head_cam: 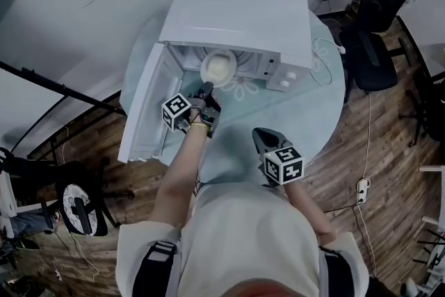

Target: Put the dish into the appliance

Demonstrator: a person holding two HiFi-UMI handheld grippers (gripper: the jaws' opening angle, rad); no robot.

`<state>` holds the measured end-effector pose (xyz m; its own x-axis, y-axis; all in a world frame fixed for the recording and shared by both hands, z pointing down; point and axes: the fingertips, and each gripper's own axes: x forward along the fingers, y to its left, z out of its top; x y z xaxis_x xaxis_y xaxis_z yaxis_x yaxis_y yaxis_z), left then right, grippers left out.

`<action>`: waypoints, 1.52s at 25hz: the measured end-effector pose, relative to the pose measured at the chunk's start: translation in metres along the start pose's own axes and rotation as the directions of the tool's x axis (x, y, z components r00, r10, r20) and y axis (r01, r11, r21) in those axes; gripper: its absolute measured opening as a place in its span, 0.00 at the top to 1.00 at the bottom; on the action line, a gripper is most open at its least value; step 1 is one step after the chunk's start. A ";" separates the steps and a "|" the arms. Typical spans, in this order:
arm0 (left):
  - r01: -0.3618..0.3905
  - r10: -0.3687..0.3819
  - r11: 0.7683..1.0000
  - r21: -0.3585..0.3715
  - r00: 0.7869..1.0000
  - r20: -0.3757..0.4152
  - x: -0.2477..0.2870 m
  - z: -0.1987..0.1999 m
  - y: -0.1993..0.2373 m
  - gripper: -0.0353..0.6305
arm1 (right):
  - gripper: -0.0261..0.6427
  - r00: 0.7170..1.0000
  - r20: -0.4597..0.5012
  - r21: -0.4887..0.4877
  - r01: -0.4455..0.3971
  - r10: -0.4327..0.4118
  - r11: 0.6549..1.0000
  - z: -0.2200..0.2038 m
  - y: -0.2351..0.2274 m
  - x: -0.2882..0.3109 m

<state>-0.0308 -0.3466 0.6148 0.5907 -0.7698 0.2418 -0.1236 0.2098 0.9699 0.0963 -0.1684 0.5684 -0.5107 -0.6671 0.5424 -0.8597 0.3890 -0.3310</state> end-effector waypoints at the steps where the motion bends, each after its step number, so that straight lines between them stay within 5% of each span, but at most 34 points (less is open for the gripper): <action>1: -0.002 0.002 1.000 -0.003 1.000 0.002 0.004 0.002 0.000 0.91 | 0.95 1.000 -0.003 0.001 0.000 0.000 1.000 0.000 -0.001 0.001; 32: -0.118 0.119 0.991 0.061 0.993 -0.008 0.066 0.024 0.008 0.91 | 0.95 0.999 -0.046 0.001 0.006 -0.006 1.000 0.006 -0.008 0.017; 38: -0.117 0.121 0.988 0.099 0.992 -0.029 0.062 0.021 0.006 0.81 | 0.95 0.999 -0.040 -0.007 0.003 -0.003 1.000 0.008 -0.004 0.018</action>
<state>-0.0113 -0.4061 0.6361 0.5943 -0.7210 0.3563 -0.2707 0.2377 0.9328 0.0912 -0.1867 0.5736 -0.5079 -0.6422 0.5741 -0.8613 0.3912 -0.3243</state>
